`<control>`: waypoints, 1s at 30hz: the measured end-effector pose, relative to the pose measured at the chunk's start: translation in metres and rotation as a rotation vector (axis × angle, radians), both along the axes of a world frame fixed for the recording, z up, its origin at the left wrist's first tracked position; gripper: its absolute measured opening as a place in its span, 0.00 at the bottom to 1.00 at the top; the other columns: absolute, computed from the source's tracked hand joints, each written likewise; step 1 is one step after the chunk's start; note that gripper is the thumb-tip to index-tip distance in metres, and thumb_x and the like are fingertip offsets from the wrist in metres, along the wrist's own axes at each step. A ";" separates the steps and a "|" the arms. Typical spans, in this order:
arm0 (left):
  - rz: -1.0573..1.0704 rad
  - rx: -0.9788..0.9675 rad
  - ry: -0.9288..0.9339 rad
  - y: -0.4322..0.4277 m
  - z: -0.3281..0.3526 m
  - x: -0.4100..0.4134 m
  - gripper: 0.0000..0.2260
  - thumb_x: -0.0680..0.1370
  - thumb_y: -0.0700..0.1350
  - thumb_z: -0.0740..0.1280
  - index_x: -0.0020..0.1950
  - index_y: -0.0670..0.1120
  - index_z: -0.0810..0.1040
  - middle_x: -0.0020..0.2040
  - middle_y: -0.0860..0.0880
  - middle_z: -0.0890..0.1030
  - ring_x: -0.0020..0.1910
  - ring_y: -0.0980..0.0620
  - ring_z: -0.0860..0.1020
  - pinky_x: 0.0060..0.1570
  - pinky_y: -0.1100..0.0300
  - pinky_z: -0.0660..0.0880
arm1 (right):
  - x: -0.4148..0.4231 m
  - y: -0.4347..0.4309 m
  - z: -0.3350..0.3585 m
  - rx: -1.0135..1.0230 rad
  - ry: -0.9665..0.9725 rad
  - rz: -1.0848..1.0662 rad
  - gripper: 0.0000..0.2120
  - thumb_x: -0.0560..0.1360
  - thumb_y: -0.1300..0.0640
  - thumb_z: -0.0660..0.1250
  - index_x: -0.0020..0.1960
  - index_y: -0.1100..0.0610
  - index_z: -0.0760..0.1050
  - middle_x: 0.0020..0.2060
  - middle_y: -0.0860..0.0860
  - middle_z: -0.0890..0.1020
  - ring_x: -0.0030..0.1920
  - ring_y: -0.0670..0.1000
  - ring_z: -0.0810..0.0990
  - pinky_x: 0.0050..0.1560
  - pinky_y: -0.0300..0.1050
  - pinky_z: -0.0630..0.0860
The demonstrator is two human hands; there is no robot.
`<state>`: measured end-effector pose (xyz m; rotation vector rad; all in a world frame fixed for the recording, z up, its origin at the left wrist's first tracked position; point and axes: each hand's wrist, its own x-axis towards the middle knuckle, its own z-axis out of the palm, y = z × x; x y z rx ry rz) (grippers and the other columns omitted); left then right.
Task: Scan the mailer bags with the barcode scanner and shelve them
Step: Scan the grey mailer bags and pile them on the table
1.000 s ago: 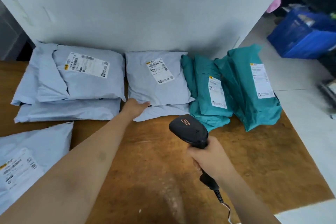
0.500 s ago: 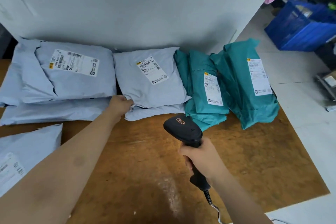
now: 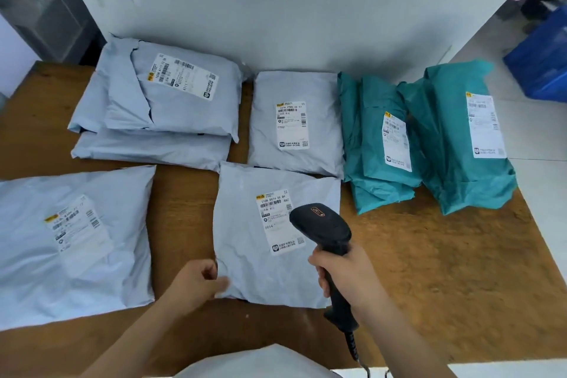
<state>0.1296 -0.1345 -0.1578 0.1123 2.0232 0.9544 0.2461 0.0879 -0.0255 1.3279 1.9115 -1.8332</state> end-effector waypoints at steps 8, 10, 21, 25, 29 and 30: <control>-0.006 -0.268 0.097 0.022 0.004 -0.024 0.29 0.70 0.63 0.69 0.60 0.43 0.70 0.54 0.45 0.79 0.49 0.47 0.79 0.45 0.53 0.79 | 0.010 -0.016 0.001 0.042 -0.008 0.043 0.04 0.70 0.64 0.66 0.37 0.62 0.72 0.26 0.58 0.71 0.21 0.48 0.68 0.26 0.40 0.69; -0.016 -0.259 0.095 0.030 0.008 -0.027 0.24 0.71 0.63 0.68 0.53 0.44 0.73 0.48 0.45 0.81 0.42 0.48 0.80 0.43 0.53 0.80 | 0.011 -0.016 0.002 0.044 0.003 0.032 0.04 0.70 0.64 0.65 0.37 0.62 0.72 0.27 0.58 0.71 0.21 0.49 0.68 0.27 0.41 0.69; 0.190 -0.013 0.122 0.048 0.001 -0.030 0.16 0.68 0.44 0.77 0.48 0.44 0.72 0.43 0.50 0.77 0.42 0.51 0.77 0.38 0.59 0.74 | 0.013 -0.020 -0.003 0.068 -0.008 -0.008 0.05 0.70 0.64 0.66 0.37 0.62 0.71 0.27 0.57 0.72 0.21 0.49 0.68 0.26 0.41 0.68; 0.182 0.025 0.116 0.044 -0.002 -0.030 0.16 0.68 0.45 0.77 0.41 0.52 0.70 0.42 0.54 0.77 0.43 0.52 0.77 0.37 0.61 0.74 | 0.011 -0.021 -0.006 0.069 -0.029 -0.037 0.03 0.69 0.64 0.66 0.38 0.62 0.72 0.27 0.57 0.72 0.22 0.49 0.69 0.25 0.39 0.69; 0.157 0.033 0.111 0.042 -0.002 -0.030 0.17 0.68 0.47 0.77 0.41 0.54 0.68 0.42 0.56 0.75 0.44 0.52 0.77 0.37 0.62 0.73 | 0.004 -0.022 -0.005 0.072 -0.047 -0.019 0.03 0.69 0.65 0.65 0.37 0.61 0.73 0.26 0.55 0.72 0.23 0.50 0.70 0.26 0.40 0.70; 0.149 0.032 0.113 0.042 -0.002 -0.030 0.16 0.68 0.47 0.77 0.42 0.54 0.68 0.42 0.56 0.75 0.44 0.52 0.77 0.36 0.63 0.73 | 0.002 -0.023 -0.006 0.074 -0.049 -0.010 0.03 0.68 0.65 0.64 0.37 0.60 0.72 0.26 0.54 0.72 0.23 0.50 0.70 0.27 0.40 0.70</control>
